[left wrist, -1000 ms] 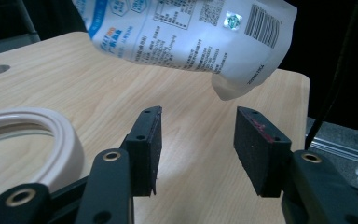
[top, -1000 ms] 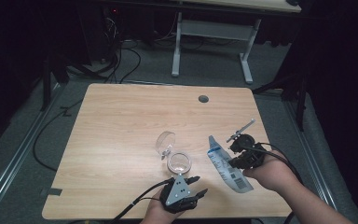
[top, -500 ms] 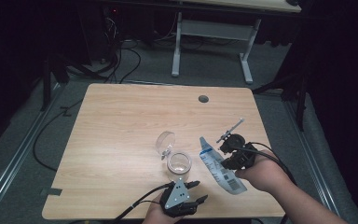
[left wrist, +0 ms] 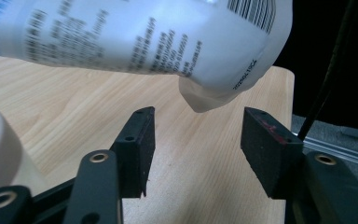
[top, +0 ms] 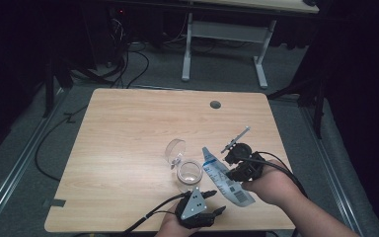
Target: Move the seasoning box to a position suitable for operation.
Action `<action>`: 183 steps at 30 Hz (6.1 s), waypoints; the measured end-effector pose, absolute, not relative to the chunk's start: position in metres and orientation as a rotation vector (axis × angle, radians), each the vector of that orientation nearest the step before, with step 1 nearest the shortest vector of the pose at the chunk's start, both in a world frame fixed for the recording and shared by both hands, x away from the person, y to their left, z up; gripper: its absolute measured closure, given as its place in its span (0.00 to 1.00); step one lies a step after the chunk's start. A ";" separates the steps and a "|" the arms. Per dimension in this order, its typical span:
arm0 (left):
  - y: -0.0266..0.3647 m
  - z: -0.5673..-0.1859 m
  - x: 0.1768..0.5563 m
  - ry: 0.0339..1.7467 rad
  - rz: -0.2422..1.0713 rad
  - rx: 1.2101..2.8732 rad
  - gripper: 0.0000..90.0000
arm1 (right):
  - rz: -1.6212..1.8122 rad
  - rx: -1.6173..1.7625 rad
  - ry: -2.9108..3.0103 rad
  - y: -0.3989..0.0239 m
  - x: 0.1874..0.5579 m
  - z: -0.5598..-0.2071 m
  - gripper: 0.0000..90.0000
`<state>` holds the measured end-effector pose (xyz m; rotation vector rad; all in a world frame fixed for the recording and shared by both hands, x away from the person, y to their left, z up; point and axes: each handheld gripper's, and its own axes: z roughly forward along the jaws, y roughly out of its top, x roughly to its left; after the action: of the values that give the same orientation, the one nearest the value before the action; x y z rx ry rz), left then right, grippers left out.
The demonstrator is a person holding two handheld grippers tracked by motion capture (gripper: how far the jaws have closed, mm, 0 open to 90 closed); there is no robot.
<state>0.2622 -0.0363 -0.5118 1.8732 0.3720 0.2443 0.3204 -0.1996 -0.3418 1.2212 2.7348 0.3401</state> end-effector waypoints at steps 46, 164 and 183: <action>-0.052 -0.509 0.247 0.427 0.384 1.890 0.64 | 0.365 1.131 2.784 -0.165 0.318 -0.334 1.00; -0.049 -0.483 0.258 0.399 0.288 1.871 0.66 | 0.373 1.015 2.803 -0.150 0.337 -0.325 1.00; -0.048 -0.480 0.259 0.403 0.275 1.859 0.66 | 0.384 1.005 2.800 -0.149 0.338 -0.322 1.00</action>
<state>0.2593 -0.0485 -0.4797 1.8594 0.4032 0.2751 0.3383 -0.1494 -0.3224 1.0046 2.7999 0.3836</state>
